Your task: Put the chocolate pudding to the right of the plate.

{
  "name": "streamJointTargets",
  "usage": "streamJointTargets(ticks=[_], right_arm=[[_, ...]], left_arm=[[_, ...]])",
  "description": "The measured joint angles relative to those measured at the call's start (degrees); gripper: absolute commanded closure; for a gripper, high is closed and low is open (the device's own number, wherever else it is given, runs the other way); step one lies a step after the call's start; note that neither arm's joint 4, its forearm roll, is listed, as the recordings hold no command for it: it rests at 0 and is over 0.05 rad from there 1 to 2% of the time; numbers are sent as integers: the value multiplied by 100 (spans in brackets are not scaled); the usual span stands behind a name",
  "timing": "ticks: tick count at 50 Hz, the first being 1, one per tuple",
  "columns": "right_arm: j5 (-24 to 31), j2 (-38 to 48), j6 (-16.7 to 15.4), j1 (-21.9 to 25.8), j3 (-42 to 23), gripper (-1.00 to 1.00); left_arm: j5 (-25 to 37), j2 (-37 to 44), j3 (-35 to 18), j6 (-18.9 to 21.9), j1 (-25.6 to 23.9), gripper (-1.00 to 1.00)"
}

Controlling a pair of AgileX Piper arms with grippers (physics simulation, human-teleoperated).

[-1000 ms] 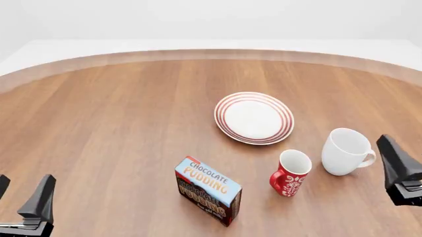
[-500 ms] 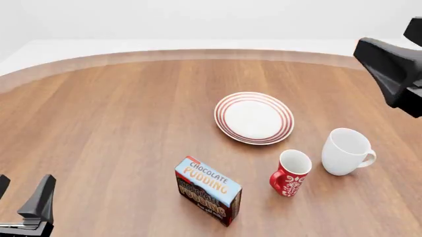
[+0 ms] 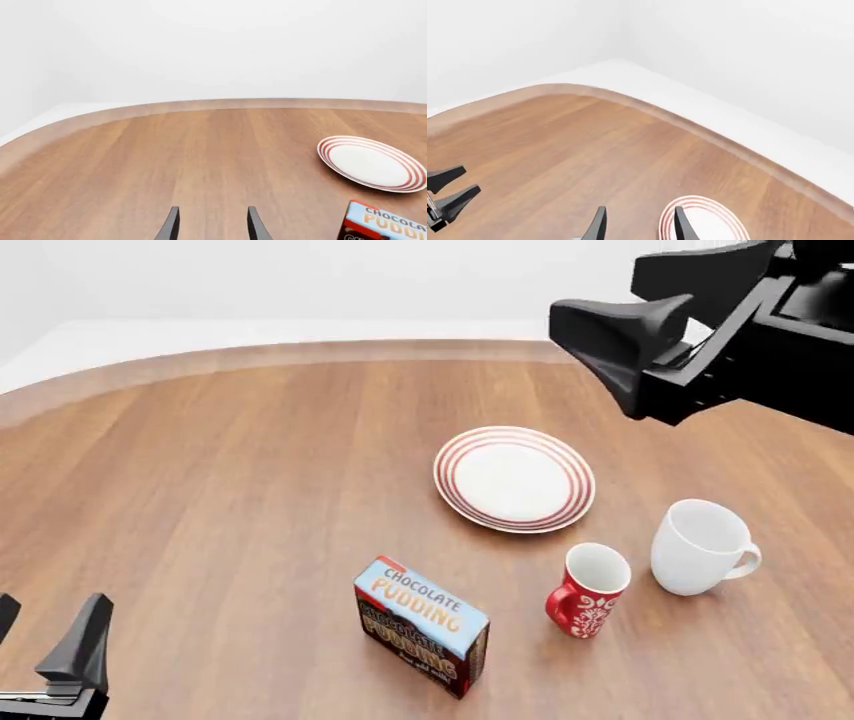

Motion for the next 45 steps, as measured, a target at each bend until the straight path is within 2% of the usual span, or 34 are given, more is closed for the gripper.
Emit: streamJointTargets(ticks=[20, 45], right_arm=[[-325, 602, 492, 138, 571, -100], [-543, 929, 837, 306, 1208, -100]], left_arm=[[0, 0, 0, 0, 0, -100], [0, 0, 0, 0, 0, -100]])
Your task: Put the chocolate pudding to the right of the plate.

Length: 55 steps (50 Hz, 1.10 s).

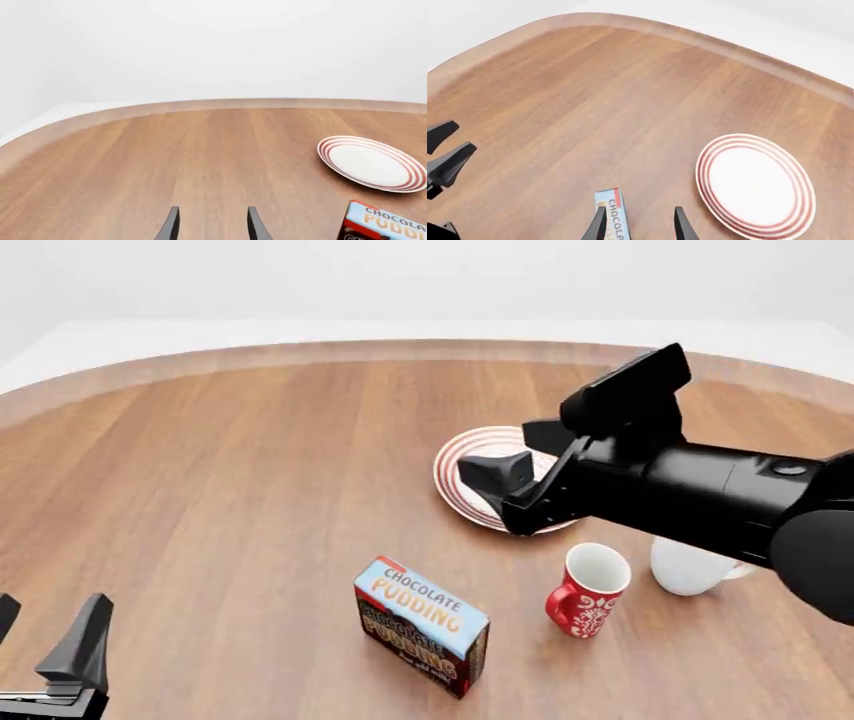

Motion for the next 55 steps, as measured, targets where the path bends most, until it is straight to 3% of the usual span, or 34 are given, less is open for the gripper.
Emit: streamJointTargets(ticks=[55], right_arm=[[-79, 760, 184, 381, 404, -100]], left_arm=[[0, 0, 0, 0, 0, -100]])
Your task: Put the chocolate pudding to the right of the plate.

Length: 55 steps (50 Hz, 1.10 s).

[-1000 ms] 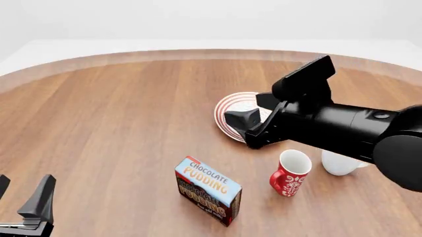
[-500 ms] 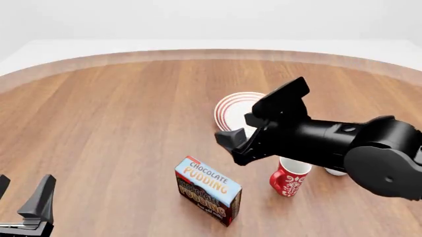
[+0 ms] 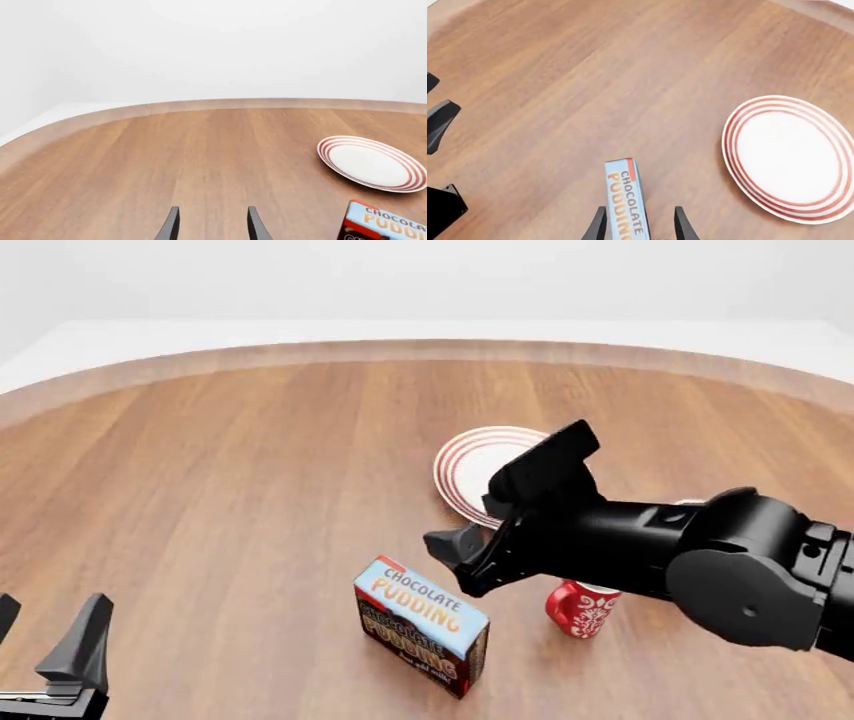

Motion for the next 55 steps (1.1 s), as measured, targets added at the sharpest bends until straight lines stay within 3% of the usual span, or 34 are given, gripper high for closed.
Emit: streamJointTargets(ticks=[21, 37, 55], right_arm=[[514, 380, -161, 142, -466, -100], [1050, 680, -182, 404, -725, -100], [1279, 763, -117, 546, -751, -100]], left_arm=[[0, 0, 0, 0, 0, -100], [0, 0, 0, 0, 0, -100], [0, 0, 0, 0, 0, -100]])
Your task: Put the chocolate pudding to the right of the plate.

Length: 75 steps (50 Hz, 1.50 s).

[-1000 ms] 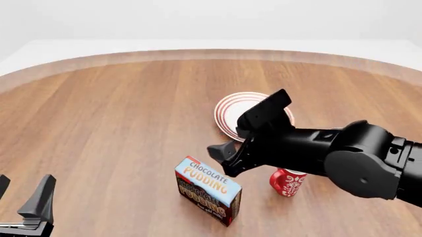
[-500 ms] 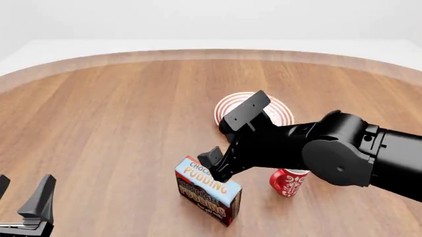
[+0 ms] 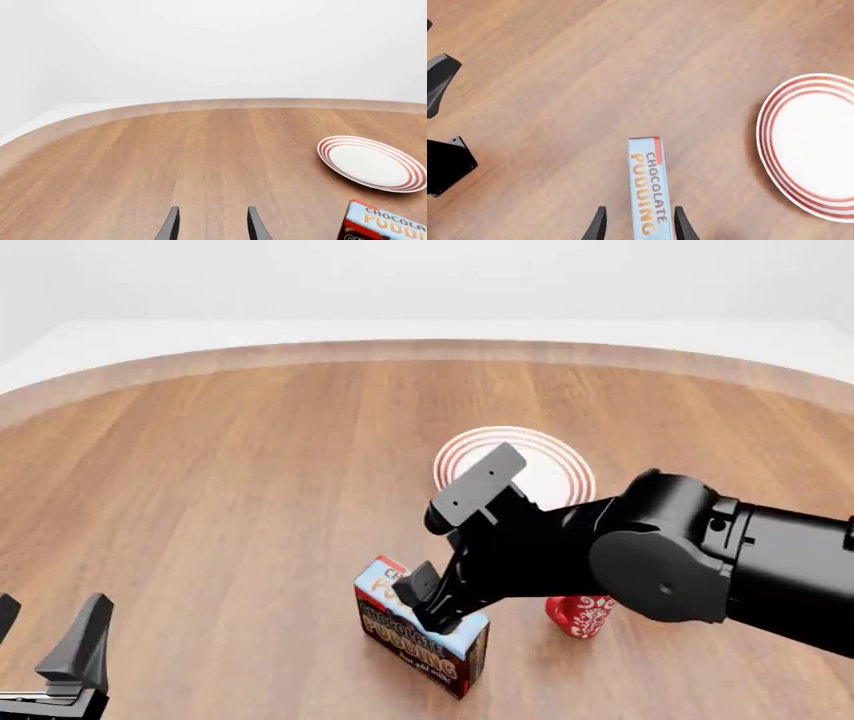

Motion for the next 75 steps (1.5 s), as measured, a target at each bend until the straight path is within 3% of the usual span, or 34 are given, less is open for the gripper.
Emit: streamJointTargets(ticks=[31, 75], right_arm=[[492, 123, -120, -143, -59, -100], [281, 296, -91, -189, 288, -100]], left_arm=[[0, 0, 0, 0, 0, -100], [0, 0, 0, 0, 0, -100]])
